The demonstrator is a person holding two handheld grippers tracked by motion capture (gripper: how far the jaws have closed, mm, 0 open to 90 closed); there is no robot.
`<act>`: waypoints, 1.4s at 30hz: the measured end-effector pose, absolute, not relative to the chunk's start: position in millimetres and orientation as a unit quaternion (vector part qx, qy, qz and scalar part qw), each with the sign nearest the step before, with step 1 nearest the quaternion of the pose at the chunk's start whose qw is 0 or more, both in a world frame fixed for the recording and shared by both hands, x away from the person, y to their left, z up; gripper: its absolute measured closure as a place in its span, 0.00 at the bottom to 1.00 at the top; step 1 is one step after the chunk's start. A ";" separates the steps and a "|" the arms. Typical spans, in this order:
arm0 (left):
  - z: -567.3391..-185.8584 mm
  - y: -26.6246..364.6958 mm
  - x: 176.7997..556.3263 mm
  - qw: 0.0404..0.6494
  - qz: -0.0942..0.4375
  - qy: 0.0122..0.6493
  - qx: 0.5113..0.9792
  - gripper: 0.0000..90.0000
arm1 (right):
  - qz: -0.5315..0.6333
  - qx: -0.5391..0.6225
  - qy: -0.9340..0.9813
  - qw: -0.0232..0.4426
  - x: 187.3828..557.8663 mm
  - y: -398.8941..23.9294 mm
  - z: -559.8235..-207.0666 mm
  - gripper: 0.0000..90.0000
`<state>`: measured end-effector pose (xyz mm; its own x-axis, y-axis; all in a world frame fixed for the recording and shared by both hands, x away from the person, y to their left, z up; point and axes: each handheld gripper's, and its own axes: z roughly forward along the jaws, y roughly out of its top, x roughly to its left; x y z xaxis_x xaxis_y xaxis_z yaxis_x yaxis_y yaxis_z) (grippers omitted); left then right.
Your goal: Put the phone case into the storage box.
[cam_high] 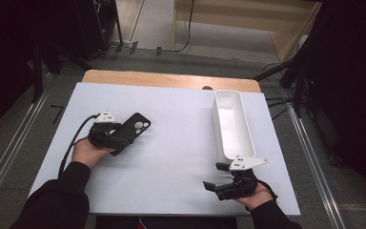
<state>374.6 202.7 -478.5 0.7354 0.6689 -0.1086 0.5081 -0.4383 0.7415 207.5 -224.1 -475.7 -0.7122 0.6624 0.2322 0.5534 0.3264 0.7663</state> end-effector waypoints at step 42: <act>-450.1 188.9 350.2 0.427 0.083 0.377 0.818 0.16 | 0.466 0.376 0.797 0.078 206.5 -221.0 -466.8 0.15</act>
<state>350.2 188.9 -450.1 0.7016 0.6879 -0.1857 0.5456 -0.3511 0.7610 206.5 -221.0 -466.8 -0.7059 0.6711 0.2265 0.5264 0.2831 0.8017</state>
